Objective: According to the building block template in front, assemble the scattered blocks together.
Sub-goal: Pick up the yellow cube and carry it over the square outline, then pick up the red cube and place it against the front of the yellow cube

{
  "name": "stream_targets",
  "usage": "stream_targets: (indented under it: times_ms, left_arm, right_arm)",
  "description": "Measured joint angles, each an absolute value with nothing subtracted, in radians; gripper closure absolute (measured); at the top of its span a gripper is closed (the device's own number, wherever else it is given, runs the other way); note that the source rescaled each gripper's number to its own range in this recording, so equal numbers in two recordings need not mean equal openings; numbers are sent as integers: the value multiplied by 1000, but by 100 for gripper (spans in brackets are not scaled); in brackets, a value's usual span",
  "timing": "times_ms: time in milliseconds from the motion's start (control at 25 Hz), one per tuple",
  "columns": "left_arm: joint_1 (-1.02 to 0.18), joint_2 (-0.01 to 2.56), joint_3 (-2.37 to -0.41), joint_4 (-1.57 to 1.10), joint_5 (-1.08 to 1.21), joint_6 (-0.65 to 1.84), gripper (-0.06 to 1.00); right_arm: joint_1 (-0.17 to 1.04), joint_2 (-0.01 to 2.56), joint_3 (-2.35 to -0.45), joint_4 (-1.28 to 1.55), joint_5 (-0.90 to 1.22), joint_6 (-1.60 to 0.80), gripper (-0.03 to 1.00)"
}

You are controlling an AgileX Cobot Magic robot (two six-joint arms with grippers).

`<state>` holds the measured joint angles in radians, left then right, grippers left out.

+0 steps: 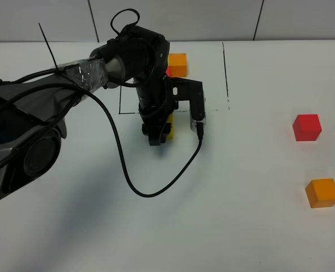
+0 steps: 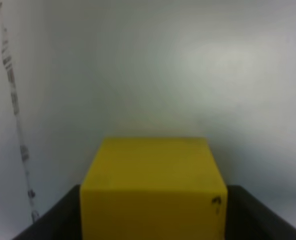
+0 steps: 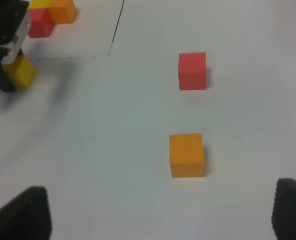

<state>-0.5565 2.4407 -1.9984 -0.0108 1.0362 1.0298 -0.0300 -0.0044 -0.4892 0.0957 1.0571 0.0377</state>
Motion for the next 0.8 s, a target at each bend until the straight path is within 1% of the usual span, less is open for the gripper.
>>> stream_targets:
  times_ms: [160, 280, 400, 560, 680, 800]
  left_arm:
    - [-556, 2444, -1998, -18, 1036, 1025, 31]
    - [-556, 2432, -1998, -46, 1036, 984, 16]
    - [-555, 2399, -1998, -58, 1036, 912, 10]
    - [-531, 2346, -1998, -64, 1037, 746, 10]
    - [-471, 2320, -1998, -64, 1038, 616, 9]
    - [-376, 2294, -1998, -75, 1036, 497, 9]
  right_arm:
    - [-30, -4, -489, 96, 1057, 38, 20]
    - [-30, -4, -489, 96, 1057, 38, 20]
    - [-30, -4, -489, 96, 1057, 38, 20]
    - [-30, -4, -489, 96, 1057, 38, 20]
    - [-30, -4, -489, 96, 1057, 38, 20]
    - [-30, -4, -489, 96, 1057, 38, 20]
